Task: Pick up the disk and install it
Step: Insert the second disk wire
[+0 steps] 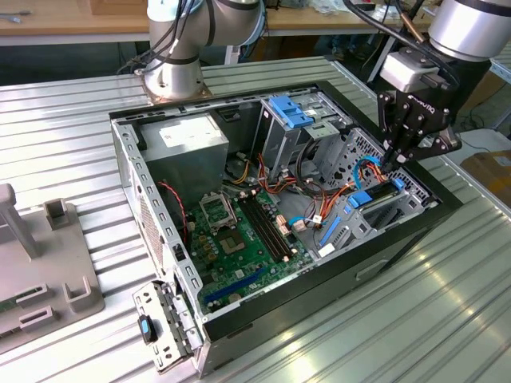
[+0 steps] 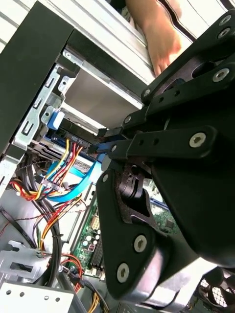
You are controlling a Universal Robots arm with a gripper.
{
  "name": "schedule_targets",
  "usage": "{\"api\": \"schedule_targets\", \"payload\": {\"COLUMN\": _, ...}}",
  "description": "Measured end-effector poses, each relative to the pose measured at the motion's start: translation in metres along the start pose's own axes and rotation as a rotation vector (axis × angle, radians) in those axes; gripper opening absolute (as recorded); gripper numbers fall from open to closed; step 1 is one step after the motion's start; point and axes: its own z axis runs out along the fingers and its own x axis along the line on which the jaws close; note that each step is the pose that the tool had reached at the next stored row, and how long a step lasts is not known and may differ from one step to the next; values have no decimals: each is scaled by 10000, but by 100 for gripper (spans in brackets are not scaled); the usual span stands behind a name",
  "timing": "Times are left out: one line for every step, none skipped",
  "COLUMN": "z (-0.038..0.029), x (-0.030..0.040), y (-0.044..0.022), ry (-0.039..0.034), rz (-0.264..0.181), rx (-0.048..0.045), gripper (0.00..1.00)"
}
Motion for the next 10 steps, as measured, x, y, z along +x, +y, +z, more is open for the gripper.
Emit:
{"api": "schedule_targets", "payload": {"z": 10, "x": 3, "y": 9, "ry": -130, "rz": 9, "rx": -8, "gripper": 16}}
{"api": "schedule_targets", "payload": {"z": 23, "x": 7, "y": 13, "ry": -203, "rz": 12, "rx": -11, "gripper": 16}}
{"api": "schedule_targets", "payload": {"z": 70, "x": 21, "y": 16, "ry": -205, "rz": 12, "rx": -11, "gripper": 16}}
{"api": "schedule_targets", "payload": {"z": 87, "x": 23, "y": 17, "ry": -204, "rz": 13, "rx": -12, "gripper": 16}}
{"api": "schedule_targets", "payload": {"z": 111, "x": 24, "y": 18, "ry": -204, "rz": 14, "rx": -12, "gripper": 16}}
{"api": "schedule_targets", "payload": {"z": 133, "x": 26, "y": 19, "ry": -203, "rz": 15, "rx": -12, "gripper": 16}}
{"api": "schedule_targets", "payload": {"z": 159, "x": 29, "y": 21, "ry": -203, "rz": 17, "rx": -12, "gripper": 16}}
{"api": "schedule_targets", "payload": {"z": 171, "x": 32, "y": 22, "ry": -201, "rz": 25, "rx": -12, "gripper": 16}}
{"api": "schedule_targets", "payload": {"z": 171, "x": 32, "y": 21, "ry": -201, "rz": 24, "rx": -12, "gripper": 16}}
{"api": "schedule_targets", "payload": {"z": 173, "x": 33, "y": 21, "ry": -202, "rz": 24, "rx": -12, "gripper": 16}}
